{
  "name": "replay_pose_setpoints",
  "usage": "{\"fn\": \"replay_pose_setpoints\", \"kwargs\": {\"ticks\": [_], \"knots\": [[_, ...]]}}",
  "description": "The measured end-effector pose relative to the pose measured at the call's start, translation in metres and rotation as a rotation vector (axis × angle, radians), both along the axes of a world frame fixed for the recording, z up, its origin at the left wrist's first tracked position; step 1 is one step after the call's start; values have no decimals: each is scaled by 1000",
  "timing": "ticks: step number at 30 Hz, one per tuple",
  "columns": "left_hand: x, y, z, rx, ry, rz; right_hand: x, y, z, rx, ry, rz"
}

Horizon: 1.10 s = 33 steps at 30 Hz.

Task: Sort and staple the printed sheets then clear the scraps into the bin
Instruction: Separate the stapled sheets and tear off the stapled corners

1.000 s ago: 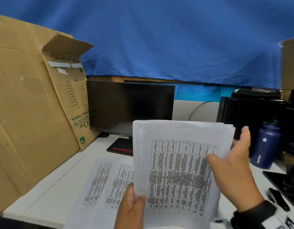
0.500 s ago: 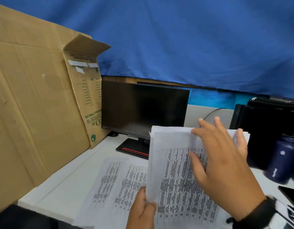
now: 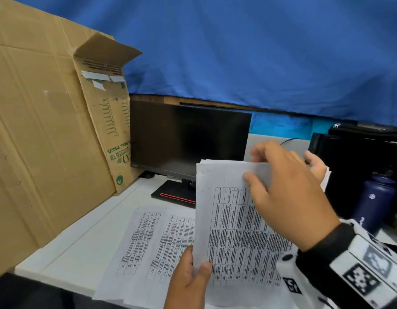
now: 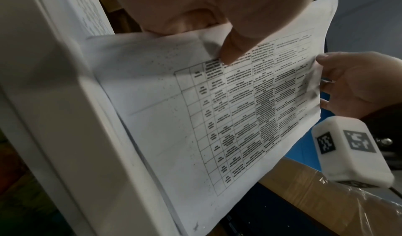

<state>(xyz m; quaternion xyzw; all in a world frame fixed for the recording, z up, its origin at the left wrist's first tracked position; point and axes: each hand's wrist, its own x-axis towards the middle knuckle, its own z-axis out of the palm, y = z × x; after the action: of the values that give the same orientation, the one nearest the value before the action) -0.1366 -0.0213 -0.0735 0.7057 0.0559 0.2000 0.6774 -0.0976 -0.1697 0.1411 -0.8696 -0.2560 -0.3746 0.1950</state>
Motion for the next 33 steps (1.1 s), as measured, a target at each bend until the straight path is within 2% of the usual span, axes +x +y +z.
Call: {"fn": "replay_pose_setpoints", "kwargs": {"ticks": [5, 7, 9, 11, 13, 15, 17, 19, 21, 27, 30, 33], "knots": [[3, 0, -3, -88, -2, -10, 6, -12, 2, -236, 148, -119], [3, 0, -5, -142, 21, -13, 9, -15, -2, -245, 128, -99], [5, 0, -8, -95, 43, -4, 12, -21, -8, -167, 59, -84], [6, 0, -11, -26, 41, 20, 16, -36, -18, 50, -3, -118], [7, 0, -12, -45, 43, 41, 17, -53, -38, 434, 39, -109], [6, -1, -9, -86, 53, 32, 16, -63, -64, 829, 281, 2], [6, -3, -8, -155, 54, -9, 13, -64, -95, 1036, 574, 141], [7, -2, -10, -254, 24, -60, 9, -62, -118, 1023, 698, 176], [7, 0, -9, -312, -2, -72, 7, -58, -131, 1009, 687, 195], [4, 0, -8, -230, 2, -23, 12, -58, -141, 1023, 614, 170], [2, 3, -7, -284, 49, -74, 12, -58, -150, 1056, 693, 200], [1, 2, -8, -224, 125, -69, 13, -60, -160, 1030, 761, 220]]}}
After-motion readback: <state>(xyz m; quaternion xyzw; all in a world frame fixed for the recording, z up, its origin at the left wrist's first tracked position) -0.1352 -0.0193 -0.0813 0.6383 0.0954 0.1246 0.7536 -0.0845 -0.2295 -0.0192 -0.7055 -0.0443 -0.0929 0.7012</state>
